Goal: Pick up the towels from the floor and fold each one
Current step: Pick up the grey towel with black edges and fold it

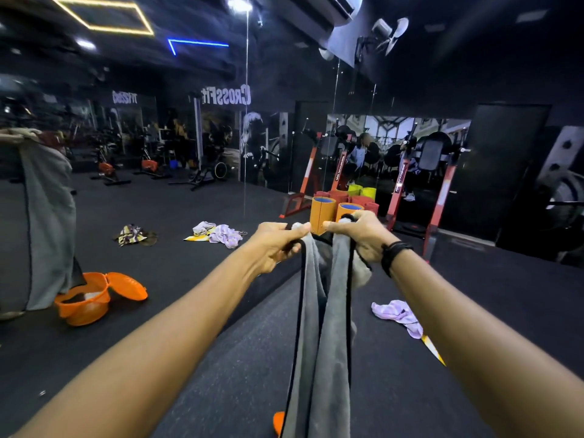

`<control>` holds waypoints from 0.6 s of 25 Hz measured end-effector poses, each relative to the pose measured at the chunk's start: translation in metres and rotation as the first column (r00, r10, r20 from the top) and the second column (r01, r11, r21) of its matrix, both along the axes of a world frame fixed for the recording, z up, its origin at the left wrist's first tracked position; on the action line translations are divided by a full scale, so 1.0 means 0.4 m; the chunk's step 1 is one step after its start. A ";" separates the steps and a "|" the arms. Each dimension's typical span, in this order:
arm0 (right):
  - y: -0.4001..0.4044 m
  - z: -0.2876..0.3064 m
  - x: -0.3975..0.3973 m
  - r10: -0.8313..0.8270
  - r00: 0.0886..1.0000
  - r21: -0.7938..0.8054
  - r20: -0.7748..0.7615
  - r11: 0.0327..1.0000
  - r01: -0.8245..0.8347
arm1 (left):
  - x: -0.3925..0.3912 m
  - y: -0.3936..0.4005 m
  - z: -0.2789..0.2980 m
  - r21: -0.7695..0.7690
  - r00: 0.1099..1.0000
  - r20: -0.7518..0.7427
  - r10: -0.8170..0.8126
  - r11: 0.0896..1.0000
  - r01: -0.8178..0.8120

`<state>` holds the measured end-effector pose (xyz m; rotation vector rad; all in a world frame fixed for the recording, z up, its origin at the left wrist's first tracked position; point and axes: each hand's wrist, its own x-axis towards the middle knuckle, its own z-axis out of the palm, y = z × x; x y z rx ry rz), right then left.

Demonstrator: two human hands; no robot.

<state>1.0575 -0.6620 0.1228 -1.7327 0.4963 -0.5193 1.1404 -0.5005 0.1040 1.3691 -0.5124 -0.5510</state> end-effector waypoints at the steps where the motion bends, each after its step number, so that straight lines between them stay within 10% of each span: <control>1: 0.028 0.005 -0.009 0.038 0.999 0.032 0.009 0.999 -0.038 | -0.009 -0.010 0.000 -0.017 1.000 0.005 -0.005 1.000 0.005; 15: 0.089 0.023 -0.033 -0.006 0.999 -0.030 0.039 1.000 0.007 | -0.008 -0.051 -0.047 0.114 0.859 0.509 0.062 0.984 -0.138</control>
